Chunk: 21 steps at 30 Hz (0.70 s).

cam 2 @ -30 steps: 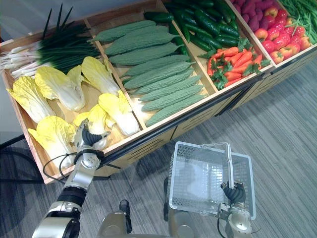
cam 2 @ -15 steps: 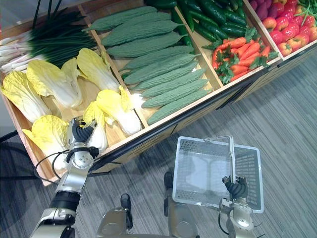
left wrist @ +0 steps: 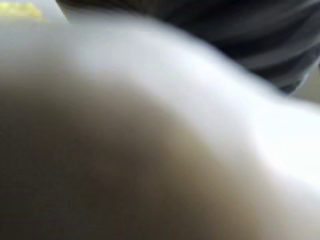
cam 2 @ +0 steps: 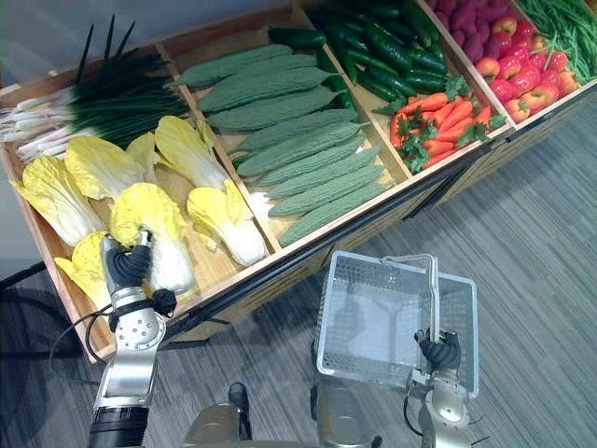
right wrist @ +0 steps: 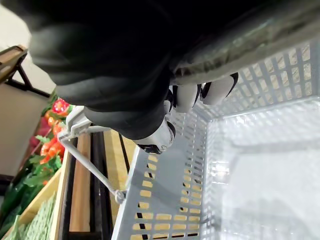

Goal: Pick vegetable in the basket

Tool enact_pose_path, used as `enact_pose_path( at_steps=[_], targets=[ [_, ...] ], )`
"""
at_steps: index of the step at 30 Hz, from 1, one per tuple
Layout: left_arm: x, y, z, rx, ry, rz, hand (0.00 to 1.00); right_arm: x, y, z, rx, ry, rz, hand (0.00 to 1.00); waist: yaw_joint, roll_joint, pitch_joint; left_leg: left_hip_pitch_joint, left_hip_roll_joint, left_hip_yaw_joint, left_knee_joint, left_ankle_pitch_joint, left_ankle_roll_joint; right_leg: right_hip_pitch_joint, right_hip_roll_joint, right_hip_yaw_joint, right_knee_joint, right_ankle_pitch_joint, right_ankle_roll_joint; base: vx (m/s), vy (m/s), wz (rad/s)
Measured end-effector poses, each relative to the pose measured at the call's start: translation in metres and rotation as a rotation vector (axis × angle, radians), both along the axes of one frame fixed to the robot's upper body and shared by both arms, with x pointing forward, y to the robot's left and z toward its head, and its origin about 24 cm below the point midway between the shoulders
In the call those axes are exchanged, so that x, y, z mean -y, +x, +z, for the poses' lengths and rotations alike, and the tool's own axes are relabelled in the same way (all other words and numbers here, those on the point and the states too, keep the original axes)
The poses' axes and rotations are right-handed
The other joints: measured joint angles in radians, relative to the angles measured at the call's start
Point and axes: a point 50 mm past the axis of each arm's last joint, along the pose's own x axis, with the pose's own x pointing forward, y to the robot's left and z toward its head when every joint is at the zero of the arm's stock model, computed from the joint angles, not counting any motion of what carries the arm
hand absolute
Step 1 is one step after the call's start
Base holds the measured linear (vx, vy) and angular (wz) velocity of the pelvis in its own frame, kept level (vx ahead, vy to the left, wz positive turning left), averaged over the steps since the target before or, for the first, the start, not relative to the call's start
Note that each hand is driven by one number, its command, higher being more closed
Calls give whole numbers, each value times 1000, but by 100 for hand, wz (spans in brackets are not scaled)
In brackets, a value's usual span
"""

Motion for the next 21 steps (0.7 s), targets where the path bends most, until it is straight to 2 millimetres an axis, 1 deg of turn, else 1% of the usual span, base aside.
enact_pose_path(
  at_steps=[4,6,7,9,11,12,13,14,15,16,17,18,19,20,21],
  targets=[
    [4,-11,14,107,-44,-3,100,2,0,3,9,-6,-8,100,4,13,-21,23,6,29,7,-8,0,4,10,22,0,1,0,5,5,-22],
    [10,-15,22,165,-90,-34,100,4,-1,9,31,-18,-18,100,12,18,-29,28,21,61,47,-36,-4,5,27,51,7,2,0,9,13,-52],
    [15,-19,27,198,-106,-61,100,4,-1,16,56,-39,-16,100,17,20,-30,28,37,96,87,-63,-8,2,46,82,9,6,0,-16,10,-70],
    [21,-19,30,224,-123,-99,100,3,0,25,93,-60,-21,100,19,20,-31,29,54,136,130,-93,-11,-7,68,120,19,10,1,-25,4,-79],
    [30,-19,33,241,-128,-140,100,-1,5,38,151,-70,-18,100,18,18,-35,27,74,201,181,-126,-12,-36,97,173,42,13,0,-65,11,-116],
    [38,-17,34,242,-139,-180,100,-3,11,47,198,-83,-16,100,18,18,-41,28,89,276,201,-140,-7,-69,92,131,42,-13,-29,-86,19,-147],
    [42,-17,34,242,-146,-198,100,-5,15,51,219,-82,-19,100,17,19,-43,35,94,317,199,-140,-5,-90,67,38,48,-35,-64,-78,26,-138],
    [43,-16,33,240,-147,-206,100,-7,20,54,237,-80,-15,100,10,19,-43,42,99,343,196,-140,-5,-104,48,-37,59,-49,-87,-5,10,-129],
    [45,-15,32,231,-146,-223,100,-10,28,57,256,-83,1,100,-3,19,-44,66,100,395,179,-140,-5,-119,-8,-217,80,-69,-121,38,-3,-145],
    [47,-13,29,214,-144,-238,100,-14,36,59,268,-88,23,100,-9,21,-44,99,99,452,162,-140,-5,-118,-70,-415,105,-87,-161,39,-11,-151],
    [47,-13,27,206,-144,-239,100,-16,40,60,272,-90,36,100,-8,23,-46,114,101,476,154,-139,-4,-116,-91,-494,117,-92,-175,97,-78,-177],
    [48,-12,25,193,-146,-245,100,-23,48,62,281,-94,72,100,-5,26,-48,151,99,523,133,-139,-4,-109,-123,-621,142,-98,-187,93,-102,-154],
    [48,-11,23,186,-146,-254,100,-27,52,63,287,-97,94,100,-6,27,-48,168,97,540,127,-139,-5,-107,-127,-652,148,-96,-186,164,-174,-190],
    [52,-7,20,166,-146,-280,100,-35,57,66,297,-104,138,100,-8,29,-50,191,99,566,126,-139,-4,-107,-110,-642,145,-74,-164,177,-178,-166],
    [62,0,15,137,-147,-333,100,-38,60,67,298,-116,165,100,-12,36,-53,211,113,572,153,-139,-4,-109,-76,-600,144,-55,-165,194,-178,-152]
  ],
)
